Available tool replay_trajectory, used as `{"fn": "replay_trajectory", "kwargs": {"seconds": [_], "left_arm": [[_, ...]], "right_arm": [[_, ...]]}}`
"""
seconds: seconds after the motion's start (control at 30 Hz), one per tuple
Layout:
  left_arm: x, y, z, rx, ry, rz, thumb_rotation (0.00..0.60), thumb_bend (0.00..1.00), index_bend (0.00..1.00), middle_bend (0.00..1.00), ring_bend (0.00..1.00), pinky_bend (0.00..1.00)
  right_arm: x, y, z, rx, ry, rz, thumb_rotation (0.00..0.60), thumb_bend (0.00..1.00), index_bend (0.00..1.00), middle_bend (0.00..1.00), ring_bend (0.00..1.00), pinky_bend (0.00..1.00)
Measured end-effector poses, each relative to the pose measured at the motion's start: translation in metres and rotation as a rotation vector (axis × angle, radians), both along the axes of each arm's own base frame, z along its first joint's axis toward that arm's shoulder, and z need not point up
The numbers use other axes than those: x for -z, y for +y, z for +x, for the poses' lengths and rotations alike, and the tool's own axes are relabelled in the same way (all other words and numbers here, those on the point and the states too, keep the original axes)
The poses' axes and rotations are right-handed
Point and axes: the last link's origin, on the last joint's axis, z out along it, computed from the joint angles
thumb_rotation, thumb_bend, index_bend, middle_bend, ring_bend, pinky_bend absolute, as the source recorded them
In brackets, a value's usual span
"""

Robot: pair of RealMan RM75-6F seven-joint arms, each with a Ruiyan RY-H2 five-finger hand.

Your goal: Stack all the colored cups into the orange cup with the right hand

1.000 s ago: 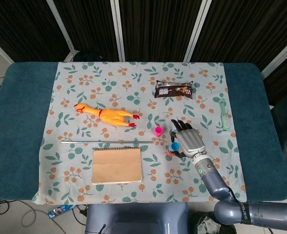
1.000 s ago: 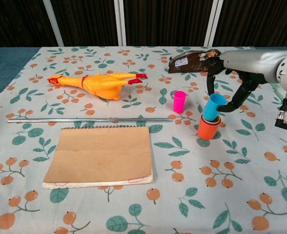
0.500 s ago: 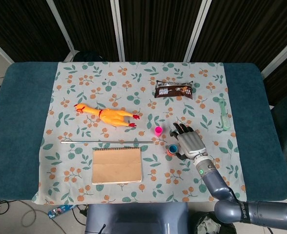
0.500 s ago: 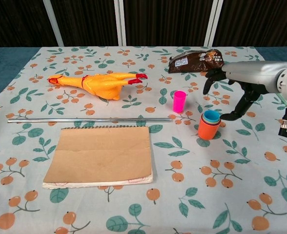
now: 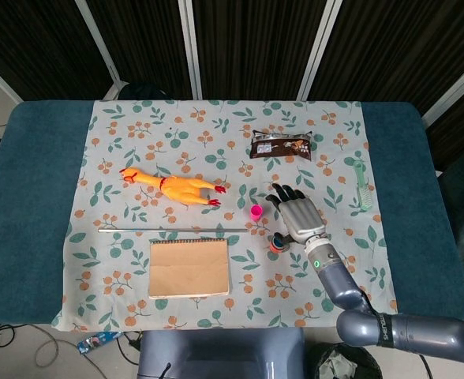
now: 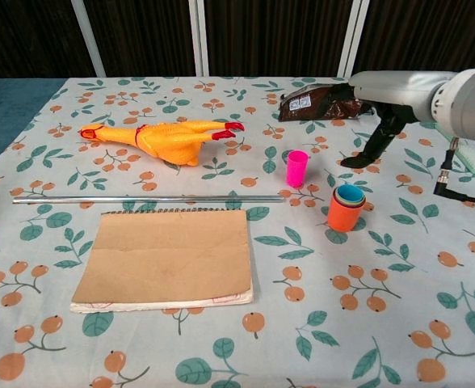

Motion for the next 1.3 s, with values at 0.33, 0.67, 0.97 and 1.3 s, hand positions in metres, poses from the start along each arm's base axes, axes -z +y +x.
{"fn": "replay_trajectory", "kwargs": {"seconds": [0.33, 0.67, 0.97, 1.3], "left_arm": [[-0.001, 0.000, -0.001, 0.005, 0.026, 0.000, 0.600, 0.27, 0.17, 0.02, 0.00, 0.00], [0.000, 0.000, -0.001, 0.006, 0.025, 0.001, 0.600, 0.27, 0.17, 0.02, 0.00, 0.00], [0.001, 0.000, -0.001, 0.004, 0.023, -0.005, 0.600, 0.27, 0.17, 0.02, 0.00, 0.00], [0.000, 0.000, -0.001, 0.002, 0.020, -0.002, 0.600, 0.27, 0.17, 0.02, 0.00, 0.00]], "right_arm": [[0.027, -0.026, 0.021, 0.003, 0.023, -0.006, 0.600, 0.36, 0.24, 0.00, 0.01, 0.14], [0.046, -0.040, 0.026, 0.024, 0.045, -0.013, 0.600, 0.37, 0.37, 0.00, 0.01, 0.14], [0.055, -0.041, 0.024, 0.028, 0.037, -0.013, 0.600, 0.38, 0.40, 0.00, 0.02, 0.14], [0.060, -0.044, 0.023, 0.031, 0.025, -0.019, 0.600, 0.38, 0.41, 0.00, 0.02, 0.14]]}}
